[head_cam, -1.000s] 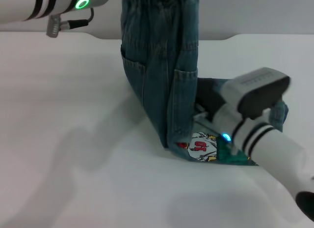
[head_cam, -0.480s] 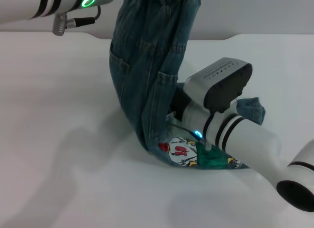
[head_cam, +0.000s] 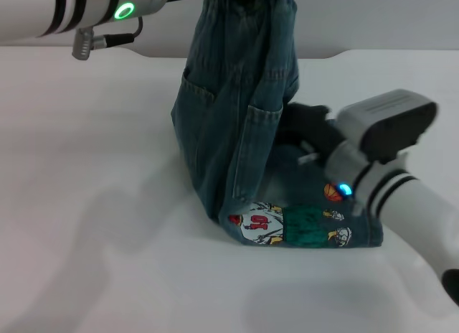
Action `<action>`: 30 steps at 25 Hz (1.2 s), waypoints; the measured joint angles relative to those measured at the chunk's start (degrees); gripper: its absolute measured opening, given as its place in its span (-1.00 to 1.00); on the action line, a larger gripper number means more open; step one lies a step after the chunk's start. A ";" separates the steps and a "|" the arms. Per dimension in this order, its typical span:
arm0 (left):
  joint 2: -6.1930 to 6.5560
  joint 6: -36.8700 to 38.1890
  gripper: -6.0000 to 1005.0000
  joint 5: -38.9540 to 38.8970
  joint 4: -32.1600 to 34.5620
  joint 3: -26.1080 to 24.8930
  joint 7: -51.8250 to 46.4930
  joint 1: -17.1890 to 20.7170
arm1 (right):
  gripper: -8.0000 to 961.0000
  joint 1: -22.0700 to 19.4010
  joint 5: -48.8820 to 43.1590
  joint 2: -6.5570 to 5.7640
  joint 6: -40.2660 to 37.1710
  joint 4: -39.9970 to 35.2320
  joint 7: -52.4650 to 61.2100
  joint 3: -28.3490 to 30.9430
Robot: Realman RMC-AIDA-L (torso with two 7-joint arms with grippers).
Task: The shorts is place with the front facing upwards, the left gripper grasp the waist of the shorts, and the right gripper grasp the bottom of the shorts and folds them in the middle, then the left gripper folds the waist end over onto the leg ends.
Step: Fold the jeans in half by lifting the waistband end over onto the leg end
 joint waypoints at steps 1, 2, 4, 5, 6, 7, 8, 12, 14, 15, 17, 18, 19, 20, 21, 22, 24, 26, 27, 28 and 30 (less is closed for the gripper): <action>0.01 0.00 -0.73 0.00 0.02 0.00 0.02 0.02 | -0.98 -0.34 0.00 0.00 -0.54 -0.47 -0.01 0.42; 0.01 0.00 -0.73 0.01 0.04 0.00 0.09 0.02 | -0.98 -0.77 0.01 -0.03 -1.30 -1.10 0.00 1.02; 0.01 0.00 -0.72 0.01 0.09 0.02 0.45 0.09 | -0.98 -1.27 0.03 -0.08 -1.89 -1.94 0.00 2.24; -0.01 0.01 -0.72 0.01 0.10 0.03 0.61 0.15 | -0.98 -1.57 0.03 -0.08 -2.01 -2.30 0.01 3.01; -0.03 0.05 -0.71 0.02 0.11 0.03 0.76 0.23 | -0.99 -1.88 0.04 -0.09 -2.03 -2.69 -0.03 3.90; -0.05 0.11 -0.71 0.02 0.11 0.03 0.82 0.36 | -0.99 -2.14 0.05 -0.10 -2.04 -3.04 -0.03 4.43; -0.04 0.19 -0.71 0.03 0.11 0.00 0.83 0.54 | -0.99 -2.48 0.06 -0.13 -2.05 -3.38 -0.03 4.90; 0.02 0.47 -0.69 0.05 0.12 -0.23 0.86 1.14 | -0.98 -3.87 0.08 -0.35 -2.14 -4.52 0.22 7.21; 0.03 0.61 -0.68 0.05 0.11 -0.26 1.08 1.44 | -0.98 -4.94 0.09 -0.41 -2.56 -5.43 -0.12 8.53; 0.03 0.67 -0.68 0.04 0.11 -0.23 1.25 1.65 | -0.98 -5.60 0.10 -0.46 -3.13 -6.16 -0.19 9.34; 0.03 0.71 -0.67 0.02 0.09 -0.09 1.46 2.03 | -0.98 -6.89 0.10 -0.60 -4.28 -7.27 -0.19 10.90; 0.03 0.79 -0.67 -0.03 0.06 0.06 1.51 2.32 | -0.98 -7.84 0.10 -0.77 -5.06 -7.70 -0.19 11.80; 0.01 0.96 -0.66 -0.27 0.05 0.26 1.52 2.62 | -0.99 -8.89 0.10 -1.02 -6.04 -7.87 -0.18 12.66; 0.01 1.47 -0.66 -0.77 0.08 0.67 1.53 3.17 | -0.99 -9.98 0.06 -1.32 -7.19 -7.94 -0.17 13.31; 0.02 2.49 -0.65 -1.44 0.20 1.51 1.54 4.07 | -0.99 -11.25 -0.01 -1.71 -8.53 -7.97 -0.03 13.88; 0.01 3.74 -0.65 -1.92 0.25 2.61 1.62 4.95 | -0.99 -12.09 -0.05 -1.96 -9.55 -7.98 0.05 14.08; 0.02 8.18 -0.64 -2.62 0.64 6.61 2.46 7.56 | -0.99 -14.37 -0.07 -2.56 -12.74 -7.97 0.18 14.26; -0.01 13.43 -0.63 -2.59 1.26 11.34 4.19 10.68 | -0.98 -16.34 -0.07 -2.93 -16.26 -7.86 0.29 14.27; -0.03 15.55 -0.63 -2.51 1.67 13.05 4.90 12.02 | -0.98 -17.37 -0.07 -3.07 -18.07 -7.77 0.34 14.28; -0.08 17.64 -0.62 -2.56 2.10 14.83 5.37 13.31 | -0.98 -18.36 -0.07 -3.28 -19.64 -7.52 0.52 14.28; -0.03 20.76 -0.62 -2.60 3.33 17.45 5.67 14.99 | -0.98 -19.90 0.00 -3.71 -22.00 -7.07 1.22 14.30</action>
